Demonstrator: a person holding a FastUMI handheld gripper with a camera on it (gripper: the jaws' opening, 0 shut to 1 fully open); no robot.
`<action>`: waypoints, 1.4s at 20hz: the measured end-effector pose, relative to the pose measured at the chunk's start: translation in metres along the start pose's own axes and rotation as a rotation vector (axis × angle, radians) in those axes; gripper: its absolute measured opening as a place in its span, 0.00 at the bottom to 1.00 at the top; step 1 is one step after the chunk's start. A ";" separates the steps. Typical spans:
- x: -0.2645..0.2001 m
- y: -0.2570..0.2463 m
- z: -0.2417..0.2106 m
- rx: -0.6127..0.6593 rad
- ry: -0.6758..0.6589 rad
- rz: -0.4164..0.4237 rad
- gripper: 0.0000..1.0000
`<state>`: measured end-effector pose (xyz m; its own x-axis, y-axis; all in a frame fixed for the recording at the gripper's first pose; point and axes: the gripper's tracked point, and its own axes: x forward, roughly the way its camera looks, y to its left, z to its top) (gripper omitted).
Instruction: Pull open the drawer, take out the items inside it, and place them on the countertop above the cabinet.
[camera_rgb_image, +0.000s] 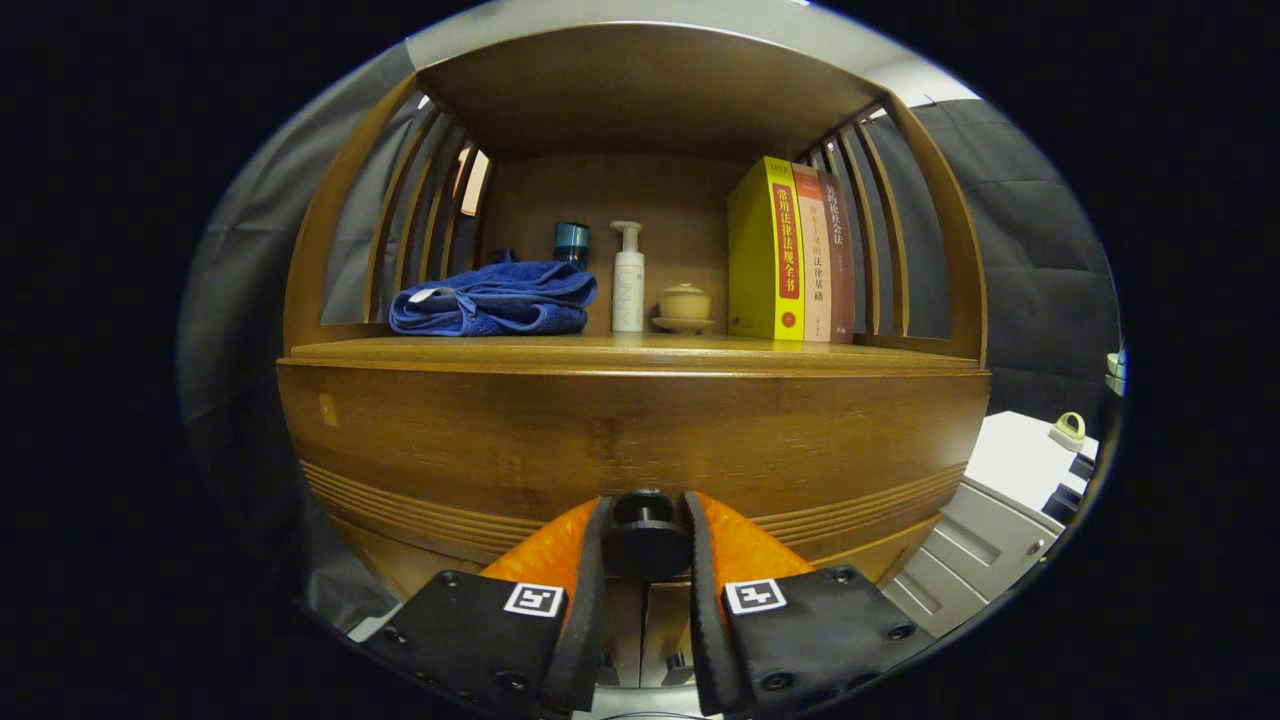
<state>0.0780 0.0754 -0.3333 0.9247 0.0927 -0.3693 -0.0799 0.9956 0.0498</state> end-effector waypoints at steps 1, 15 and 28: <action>0.001 0.000 0.001 0.003 0.001 -0.003 0.46; -0.078 -0.011 0.003 0.051 0.015 0.003 0.40; -0.136 -0.012 -0.006 0.041 0.044 0.014 0.39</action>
<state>-0.0494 0.0511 -0.2892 0.9063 0.1079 -0.4087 -0.0763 0.9928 0.0929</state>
